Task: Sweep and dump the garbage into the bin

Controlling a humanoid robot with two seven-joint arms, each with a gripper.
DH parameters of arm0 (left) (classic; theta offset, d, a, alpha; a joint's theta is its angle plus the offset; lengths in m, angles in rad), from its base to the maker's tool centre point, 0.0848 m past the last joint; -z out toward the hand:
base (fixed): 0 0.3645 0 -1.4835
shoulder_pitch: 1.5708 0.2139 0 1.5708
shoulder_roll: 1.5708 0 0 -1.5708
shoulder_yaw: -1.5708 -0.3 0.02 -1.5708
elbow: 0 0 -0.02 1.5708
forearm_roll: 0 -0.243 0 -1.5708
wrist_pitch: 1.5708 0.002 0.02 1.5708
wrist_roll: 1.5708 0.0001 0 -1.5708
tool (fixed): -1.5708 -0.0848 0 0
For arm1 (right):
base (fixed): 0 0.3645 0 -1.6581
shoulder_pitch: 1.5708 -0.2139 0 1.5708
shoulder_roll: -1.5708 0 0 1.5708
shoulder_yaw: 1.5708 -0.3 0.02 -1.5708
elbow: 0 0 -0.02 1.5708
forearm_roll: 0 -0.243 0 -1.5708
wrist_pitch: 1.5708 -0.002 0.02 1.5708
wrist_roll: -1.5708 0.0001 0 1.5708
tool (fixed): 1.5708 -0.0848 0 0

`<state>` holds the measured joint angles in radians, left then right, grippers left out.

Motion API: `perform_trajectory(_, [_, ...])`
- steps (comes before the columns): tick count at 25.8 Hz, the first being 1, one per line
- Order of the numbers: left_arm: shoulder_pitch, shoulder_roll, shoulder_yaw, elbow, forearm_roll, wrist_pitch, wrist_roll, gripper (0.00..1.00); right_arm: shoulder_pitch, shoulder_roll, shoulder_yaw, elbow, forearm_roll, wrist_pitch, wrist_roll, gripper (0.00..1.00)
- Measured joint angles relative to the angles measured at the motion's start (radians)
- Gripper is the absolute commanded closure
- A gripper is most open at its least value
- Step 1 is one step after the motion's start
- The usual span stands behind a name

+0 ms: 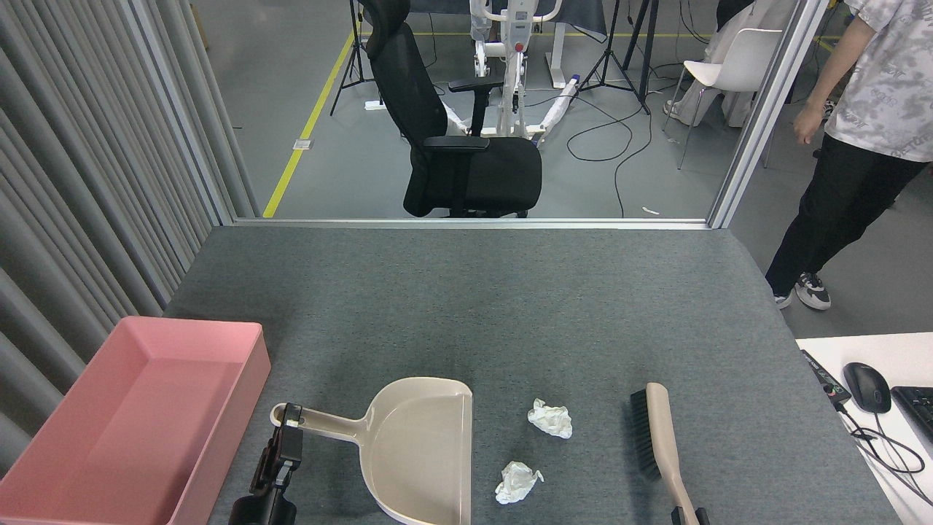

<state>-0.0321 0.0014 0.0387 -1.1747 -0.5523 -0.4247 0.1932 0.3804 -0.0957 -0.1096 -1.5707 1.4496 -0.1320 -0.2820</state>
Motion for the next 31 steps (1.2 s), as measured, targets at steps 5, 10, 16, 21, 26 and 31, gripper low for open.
perform_trajectory(5, [0.000,-0.001,0.000,0.004,-0.010,-0.009,-0.002,0.87,0.005,0.004,0.005,-0.008,0.000,-0.015,-0.001,0.87])
perform_trajectory(10, [0.000,-0.002,0.000,0.004,-0.014,-0.022,0.000,0.90,0.022,0.008,0.011,-0.027,0.001,-0.055,-0.005,0.88])
perform_trajectory(16, [0.000,0.000,-0.001,0.003,-0.019,-0.029,0.004,0.91,0.023,0.009,0.020,-0.029,0.001,-0.070,0.004,0.91])
perform_trajectory(21, [0.002,0.000,-0.002,-0.002,-0.020,-0.029,0.005,0.92,0.024,0.010,0.072,-0.030,0.002,-0.084,0.009,1.00])
perform_trajectory(26, [0.008,0.002,-0.002,-0.009,-0.020,-0.029,0.005,0.94,0.024,0.012,0.113,-0.032,0.001,-0.126,0.009,1.00])
perform_trajectory(31, [0.011,0.003,-0.002,-0.011,-0.020,-0.030,0.005,0.97,0.026,0.013,0.140,-0.032,-0.001,-0.148,0.012,1.00])
